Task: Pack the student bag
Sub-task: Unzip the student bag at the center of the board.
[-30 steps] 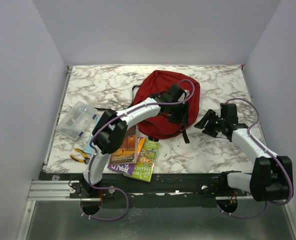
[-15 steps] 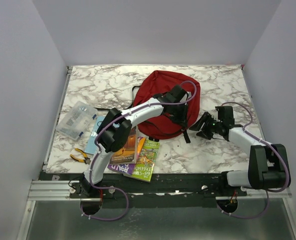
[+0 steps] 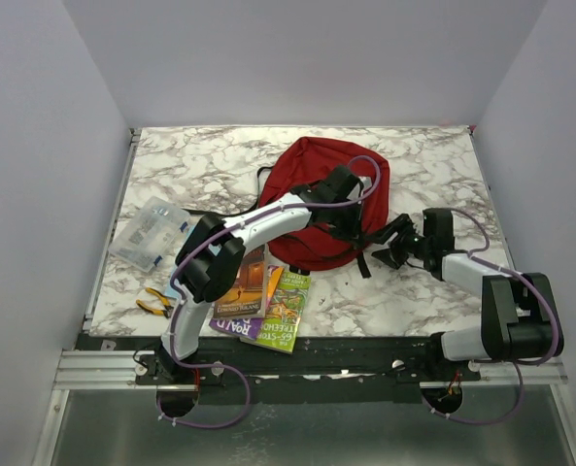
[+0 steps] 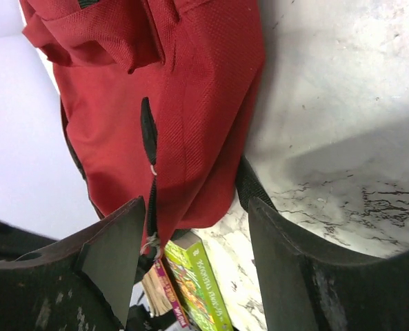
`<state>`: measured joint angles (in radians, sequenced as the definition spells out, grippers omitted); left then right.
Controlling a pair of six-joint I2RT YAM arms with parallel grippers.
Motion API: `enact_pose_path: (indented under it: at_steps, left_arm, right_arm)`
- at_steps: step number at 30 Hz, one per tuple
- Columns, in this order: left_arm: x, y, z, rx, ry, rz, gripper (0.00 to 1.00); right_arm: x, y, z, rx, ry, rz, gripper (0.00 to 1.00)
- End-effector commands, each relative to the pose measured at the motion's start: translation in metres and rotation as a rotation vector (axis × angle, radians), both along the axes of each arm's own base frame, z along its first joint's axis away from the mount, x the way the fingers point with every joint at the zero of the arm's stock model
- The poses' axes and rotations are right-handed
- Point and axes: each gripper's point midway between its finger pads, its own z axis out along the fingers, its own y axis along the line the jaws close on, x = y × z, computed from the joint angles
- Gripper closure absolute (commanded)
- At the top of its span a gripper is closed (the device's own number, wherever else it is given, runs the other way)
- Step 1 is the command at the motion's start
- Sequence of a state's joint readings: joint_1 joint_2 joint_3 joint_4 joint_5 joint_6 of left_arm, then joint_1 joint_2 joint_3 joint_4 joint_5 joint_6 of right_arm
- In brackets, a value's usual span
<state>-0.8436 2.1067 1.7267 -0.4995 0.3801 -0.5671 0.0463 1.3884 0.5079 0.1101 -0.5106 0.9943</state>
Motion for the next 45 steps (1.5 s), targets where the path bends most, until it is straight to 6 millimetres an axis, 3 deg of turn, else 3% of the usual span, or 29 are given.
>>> enact_pose_path:
  at_steps: [1,9,12,15,17,22,23,24,26,27,28,30,32,36,41,45]
  left_arm:
    - [-0.013,-0.011,0.044,-0.121,-0.031,-0.027,1.0]
    - [-0.021,-0.03,0.047,-0.196,0.025,-0.031,1.0]
    - [-0.018,-0.029,0.039,-0.175,0.003,-0.03,1.0]
    - [-0.014,-0.008,0.028,-0.111,-0.044,0.026,1.0]
    - [-0.013,0.009,0.022,-0.082,-0.072,0.059,1.0]
    - [0.008,0.057,0.012,-0.029,-0.103,0.137,1.0]
    - [0.012,0.064,0.01,-0.027,-0.106,0.147,1.0]
    - [0.015,0.071,0.007,-0.022,-0.102,0.155,1.0]
    - [0.015,0.073,0.007,-0.039,-0.073,0.148,1.0]
    - [0.012,0.07,0.009,-0.054,-0.059,0.138,1.0]
    - [0.007,0.063,0.013,-0.079,-0.041,0.12,1.0]
    - [0.0,0.048,0.022,-0.142,-0.016,0.082,1.0]
    - [-0.008,0.032,0.028,-0.188,0.005,0.042,1.0]
    - [-0.018,0.01,0.033,-0.245,0.026,0.005,1.0]
    - [-0.029,-0.002,0.038,-0.288,0.087,-0.016,1.0]
    - [-0.035,-0.003,0.04,-0.286,0.061,-0.024,1.0]
  right_arm:
    - [0.013,0.003,0.013,0.077,-0.067,-0.054,0.35]
    - [0.009,0.015,0.005,0.152,-0.021,-0.017,0.43]
    - [0.015,0.009,0.003,0.158,-0.004,-0.065,0.58]
    - [0.026,-0.011,-0.002,0.15,0.0,-0.138,0.93]
    - [0.034,-0.025,-0.001,0.188,0.006,-0.161,0.99]
    - [0.067,-0.082,0.004,0.141,-0.04,-0.211,0.99]
    - [0.078,-0.088,0.008,0.101,-0.072,-0.178,0.99]
    - [0.08,-0.095,0.0,0.045,-0.034,-0.16,0.99]
    - [0.087,-0.096,0.006,-0.003,-0.095,-0.112,0.99]
    - [0.087,-0.097,0.01,-0.032,-0.128,-0.104,0.94]
    - [0.086,-0.102,0.008,-0.092,-0.132,-0.104,0.77]
    - [0.084,-0.11,0.009,-0.229,-0.115,-0.1,0.54]
    - [0.071,-0.103,0.012,-0.288,-0.088,-0.056,0.44]
    - [0.032,-0.084,0.024,-0.272,-0.096,-0.022,0.38]
    - [-0.016,-0.036,0.026,-0.016,-0.101,0.016,0.36]
    - [-0.023,-0.016,0.021,0.114,-0.097,-0.022,0.38]
